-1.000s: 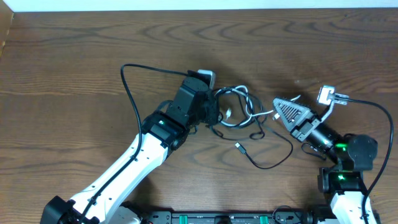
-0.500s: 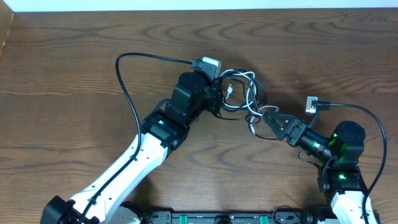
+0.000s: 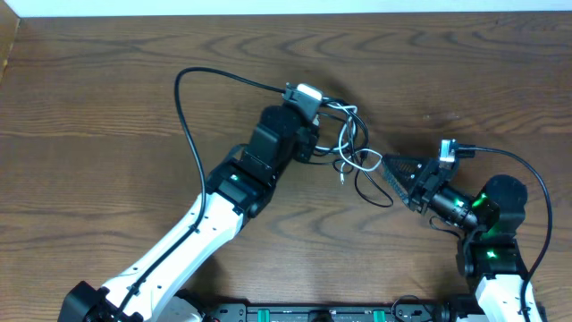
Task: Untangle cables
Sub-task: 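Reach the right gripper toward the bundle held by the left gripper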
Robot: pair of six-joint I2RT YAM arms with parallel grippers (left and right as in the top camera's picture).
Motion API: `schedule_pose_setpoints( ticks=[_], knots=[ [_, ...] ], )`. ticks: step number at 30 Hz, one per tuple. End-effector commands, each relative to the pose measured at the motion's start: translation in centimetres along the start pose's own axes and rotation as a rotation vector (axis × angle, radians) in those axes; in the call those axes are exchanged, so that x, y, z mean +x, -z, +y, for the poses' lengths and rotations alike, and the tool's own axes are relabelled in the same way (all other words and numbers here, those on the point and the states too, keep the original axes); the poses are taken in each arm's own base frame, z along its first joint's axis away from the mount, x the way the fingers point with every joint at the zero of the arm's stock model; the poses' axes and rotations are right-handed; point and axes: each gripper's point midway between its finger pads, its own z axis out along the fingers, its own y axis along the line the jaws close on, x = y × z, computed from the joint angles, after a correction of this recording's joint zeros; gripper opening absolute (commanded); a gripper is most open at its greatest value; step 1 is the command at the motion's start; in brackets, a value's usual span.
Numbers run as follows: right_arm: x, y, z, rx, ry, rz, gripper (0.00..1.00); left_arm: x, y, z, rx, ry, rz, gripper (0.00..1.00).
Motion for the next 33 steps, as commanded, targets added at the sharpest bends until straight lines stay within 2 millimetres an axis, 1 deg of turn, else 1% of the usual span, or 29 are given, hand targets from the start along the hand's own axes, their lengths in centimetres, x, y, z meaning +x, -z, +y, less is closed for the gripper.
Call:
schedule_pose_setpoints(
  ticks=[1, 3, 7, 9, 14, 18, 20, 22, 25, 27, 30, 33],
  knots=[
    [-0.8, -0.5, 0.3, 0.008, -0.138, -0.067, 0.72, -0.4, 0.4, -1.5, 0.023, -0.036, -0.010, 0.08],
    [-1.0, -0.8, 0.6, 0.002, -0.140, -0.094, 0.69, -0.2, 0.6, -2.3, 0.040, -0.046, -0.005, 0.08],
    [-1.2, -1.5, 1.8, -0.036, -0.120, -0.131, 0.63, 0.1, 0.8, -3.9, 0.067, -0.068, 0.004, 0.08],
    [-1.5, -1.8, 1.9, -0.037, -0.115, -0.158, 0.62, 0.3, 0.9, -4.2, 0.057, -0.078, 0.009, 0.08],
    [-2.4, -2.0, 1.8, -0.044, -0.184, -0.212, 0.55, 0.4, 1.2, -4.3, -0.001, -0.099, 0.008, 0.08],
    [-3.2, -2.1, 2.2, -0.068, -0.182, -0.237, 0.49, 0.5, 1.4, -5.5, 0.024, -0.113, 0.006, 0.08],
    [-3.3, -2.3, 2.1, -0.071, -0.199, -0.239, 0.47, 0.5, 1.5, -5.9, 0.032, -0.118, 0.005, 0.08],
    [-3.5, -2.6, 1.2, -0.054, -0.255, -0.236, 0.45, 0.5, 1.6, -6.3, 0.042, -0.123, 0.004, 0.08],
    [-3.5, -3.0, 0.4, -0.033, -0.293, -0.231, 0.42, 0.5, 1.7, -6.8, 0.051, -0.128, 0.003, 0.08],
    [-3.6, -3.2, 0.2, -0.033, -0.305, -0.231, 0.40, 0.6, 1.7, -7.0, 0.057, -0.132, 0.003, 0.08],
    [-4.0, -3.4, 1.1, -0.074, -0.277, -0.233, 0.35, 0.7, 1.8, -7.4, 0.066, -0.138, 0.006, 0.08],
    [-4.2, -3.5, 1.9, -0.108, -0.252, -0.234, 0.34, 1.0, 1.9, -7.8, 0.073, -0.146, 0.017, 0.08]
  ],
)
